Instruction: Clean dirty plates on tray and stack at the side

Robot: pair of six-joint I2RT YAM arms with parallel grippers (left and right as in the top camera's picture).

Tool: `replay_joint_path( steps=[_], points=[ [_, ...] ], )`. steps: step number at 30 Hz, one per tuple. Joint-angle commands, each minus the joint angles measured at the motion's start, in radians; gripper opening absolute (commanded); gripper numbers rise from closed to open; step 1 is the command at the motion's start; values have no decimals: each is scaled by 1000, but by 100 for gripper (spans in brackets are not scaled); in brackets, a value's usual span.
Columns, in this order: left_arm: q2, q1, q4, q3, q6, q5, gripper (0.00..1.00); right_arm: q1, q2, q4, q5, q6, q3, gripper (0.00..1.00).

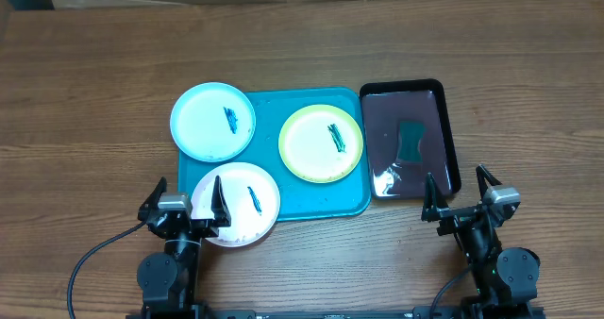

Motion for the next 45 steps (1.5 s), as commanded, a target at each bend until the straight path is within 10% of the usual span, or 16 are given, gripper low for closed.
replay_joint_path(
  steps=[1, 45],
  points=[
    [-9, 0, -3, -3, 19, -8, 100, -8, -10, 4, 2, 3, -11, 100],
    [-9, 0, 0, -3, 19, -14, 100, -7, -10, 18, 51, 3, -10, 100]
  ],
)
